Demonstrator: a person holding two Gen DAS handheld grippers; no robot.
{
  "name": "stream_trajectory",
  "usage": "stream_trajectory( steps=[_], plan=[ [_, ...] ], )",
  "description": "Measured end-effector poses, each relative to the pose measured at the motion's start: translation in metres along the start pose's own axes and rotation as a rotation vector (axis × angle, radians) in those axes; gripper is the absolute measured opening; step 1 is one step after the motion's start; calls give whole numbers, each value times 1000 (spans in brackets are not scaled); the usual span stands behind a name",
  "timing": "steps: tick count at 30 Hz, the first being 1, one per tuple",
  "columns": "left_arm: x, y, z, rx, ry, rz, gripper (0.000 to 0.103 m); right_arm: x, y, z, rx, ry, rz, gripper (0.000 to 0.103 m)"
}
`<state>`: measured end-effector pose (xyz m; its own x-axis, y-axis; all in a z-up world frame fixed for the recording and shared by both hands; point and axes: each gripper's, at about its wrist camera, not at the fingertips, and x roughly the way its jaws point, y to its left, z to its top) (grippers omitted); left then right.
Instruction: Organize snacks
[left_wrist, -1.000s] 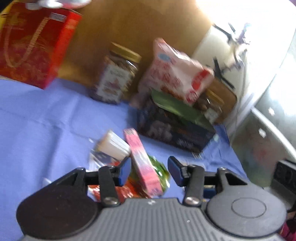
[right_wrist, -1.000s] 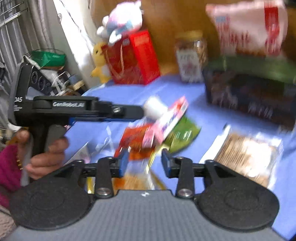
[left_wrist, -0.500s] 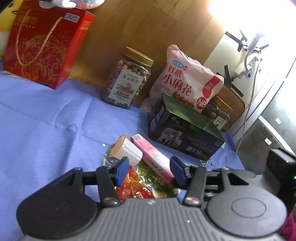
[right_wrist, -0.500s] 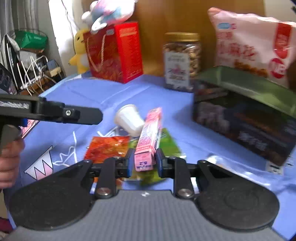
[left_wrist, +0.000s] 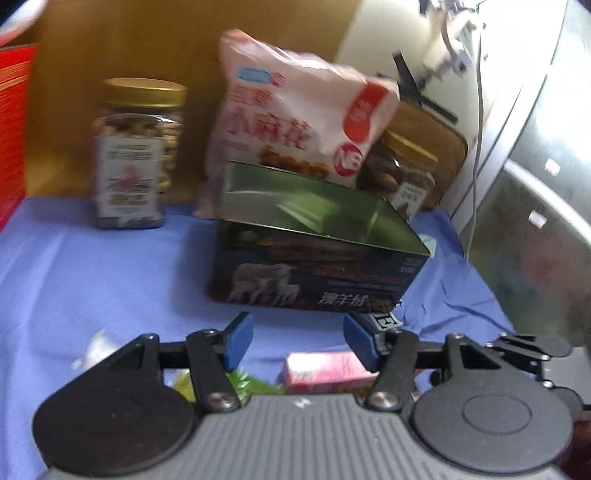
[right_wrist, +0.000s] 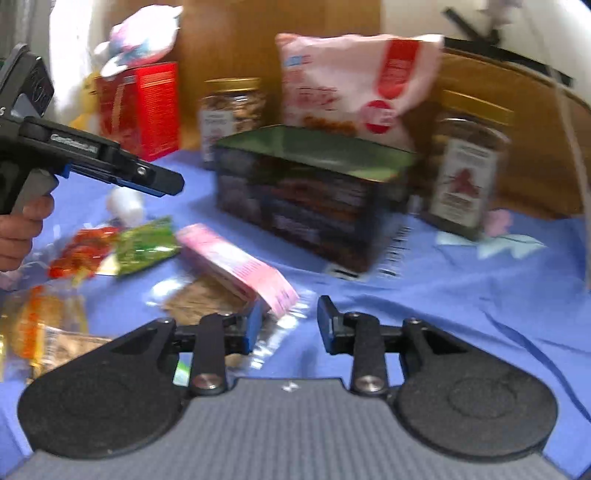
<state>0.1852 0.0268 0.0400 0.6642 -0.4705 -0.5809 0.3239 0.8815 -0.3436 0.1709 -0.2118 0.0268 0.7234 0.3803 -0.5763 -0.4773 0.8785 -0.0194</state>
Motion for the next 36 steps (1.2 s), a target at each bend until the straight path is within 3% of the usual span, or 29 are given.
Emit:
stream_trajectory(
  steps=[4,7,13,16,18,23,29,36],
  plan=[
    [18,-9,-2,-1,44,-5,56,0,-9,-9,78,-14,14,38],
    [16,-9,-9,-3,50,7,61,-1,-4,-11,58,-34,34,46],
    [15,-3,-17,-37,81,22,60,-1,4,-4,33,-111,40,46],
    [21,-3,-23,-38,107,10,56,7,9,-1,25,-96,54,43],
    [22,-3,-24,-46,104,-29,46,15,11,-1,33,-76,70,28],
    [20,-7,-22,-37,110,-11,45,20,20,0,33,-84,27,25],
    [-3,-16,1,-16,1,-34,44,4,15,17,47,-207,0,25],
    [5,-26,56,73,-131,18,44,17,-1,54,51,-346,-70,25]
  ],
)
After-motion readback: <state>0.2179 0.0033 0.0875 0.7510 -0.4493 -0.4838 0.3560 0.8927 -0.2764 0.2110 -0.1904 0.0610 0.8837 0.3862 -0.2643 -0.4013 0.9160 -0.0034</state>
